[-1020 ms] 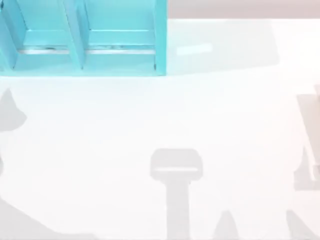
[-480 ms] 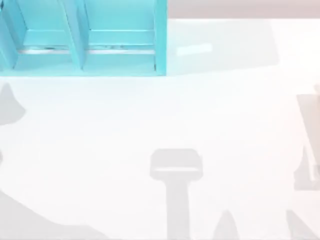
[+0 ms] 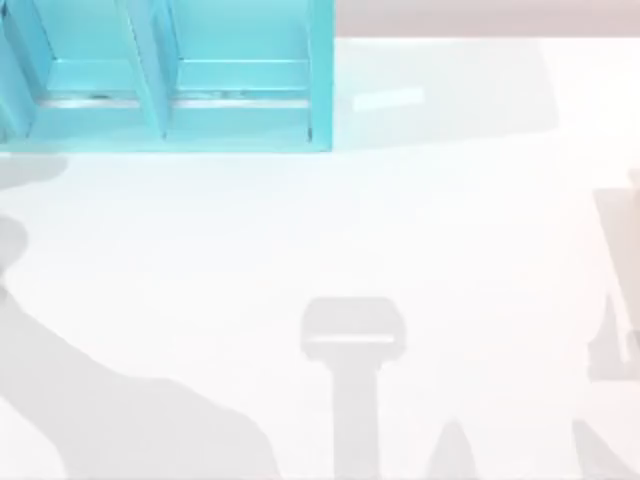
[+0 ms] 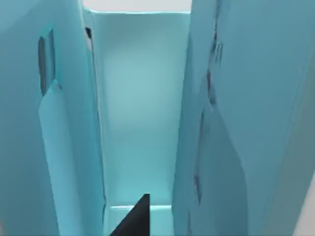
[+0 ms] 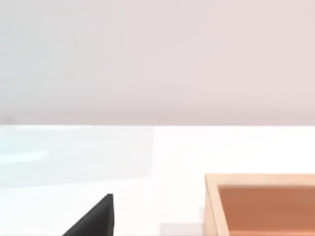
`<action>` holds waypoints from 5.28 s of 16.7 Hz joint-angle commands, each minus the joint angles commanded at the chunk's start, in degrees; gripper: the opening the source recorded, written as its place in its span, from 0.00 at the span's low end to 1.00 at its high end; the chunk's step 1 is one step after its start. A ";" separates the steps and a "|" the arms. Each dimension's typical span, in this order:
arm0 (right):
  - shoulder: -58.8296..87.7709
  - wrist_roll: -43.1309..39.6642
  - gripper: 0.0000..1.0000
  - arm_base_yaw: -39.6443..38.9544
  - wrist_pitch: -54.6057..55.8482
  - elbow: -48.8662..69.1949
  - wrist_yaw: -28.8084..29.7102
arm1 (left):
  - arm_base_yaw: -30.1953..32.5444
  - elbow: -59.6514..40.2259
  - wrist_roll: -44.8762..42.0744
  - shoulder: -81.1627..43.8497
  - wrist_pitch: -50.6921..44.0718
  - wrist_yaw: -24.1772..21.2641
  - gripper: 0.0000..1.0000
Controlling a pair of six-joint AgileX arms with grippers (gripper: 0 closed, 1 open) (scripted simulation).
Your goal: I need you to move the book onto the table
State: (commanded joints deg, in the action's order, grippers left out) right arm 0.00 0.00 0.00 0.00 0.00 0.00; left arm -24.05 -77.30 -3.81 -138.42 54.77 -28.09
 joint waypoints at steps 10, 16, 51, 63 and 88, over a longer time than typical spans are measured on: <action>0.00 0.00 1.00 0.00 0.00 0.00 0.00 | 0.54 -1.64 0.06 -0.89 -0.83 0.53 0.70; 0.00 0.00 1.00 0.00 0.00 0.00 0.00 | 0.54 -1.64 0.06 -0.89 -0.83 0.53 0.25; 0.00 0.00 1.00 0.00 0.00 0.00 0.00 | -16.38 25.43 -2.86 56.59 -33.11 -15.39 0.00; 0.00 0.00 1.00 0.00 0.00 0.00 0.00 | 1.86 30.53 25.30 51.04 -40.97 9.08 0.00; 0.00 0.00 1.00 0.00 0.00 0.00 0.00 | 95.16 15.55 139.40 26.00 -53.42 98.39 0.00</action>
State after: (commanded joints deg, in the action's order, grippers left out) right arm 0.00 0.00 0.00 0.00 0.00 0.00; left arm 71.11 -61.74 135.59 -112.42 1.36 70.30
